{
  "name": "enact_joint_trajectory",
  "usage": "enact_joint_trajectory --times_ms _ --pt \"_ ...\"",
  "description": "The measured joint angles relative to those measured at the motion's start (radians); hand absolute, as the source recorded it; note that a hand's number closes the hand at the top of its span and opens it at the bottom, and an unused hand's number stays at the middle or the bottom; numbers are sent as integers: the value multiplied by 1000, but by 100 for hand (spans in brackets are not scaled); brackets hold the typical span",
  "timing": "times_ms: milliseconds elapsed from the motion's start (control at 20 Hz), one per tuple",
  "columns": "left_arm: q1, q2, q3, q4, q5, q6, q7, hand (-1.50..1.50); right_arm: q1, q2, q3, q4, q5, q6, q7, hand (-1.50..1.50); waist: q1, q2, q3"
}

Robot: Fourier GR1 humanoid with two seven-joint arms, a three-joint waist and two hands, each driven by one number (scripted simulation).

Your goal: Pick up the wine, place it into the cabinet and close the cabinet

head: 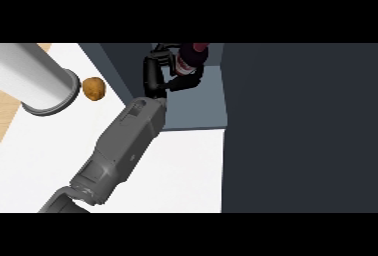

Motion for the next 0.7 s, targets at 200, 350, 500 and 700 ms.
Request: enact_joint_trajectory --times_ms 200,350,500,700 --pt "-30 3 56 61 22 -38 -12 150 -6 4 6 2 -1 -6 1 -150 2 1 0" --pt "-38 -1 92 87 50 -67 -24 150 -7 5 13 3 -2 -6 -1 -150 -2 -1 1" --pt "-49 -1 106 110 81 -92 -35 150 -14 5 21 4 -2 -10 5 -150 -8 -1 3" --pt "-56 -1 121 148 109 -122 -86 150 -23 9 33 6 0 -19 8 -150 -15 0 4"
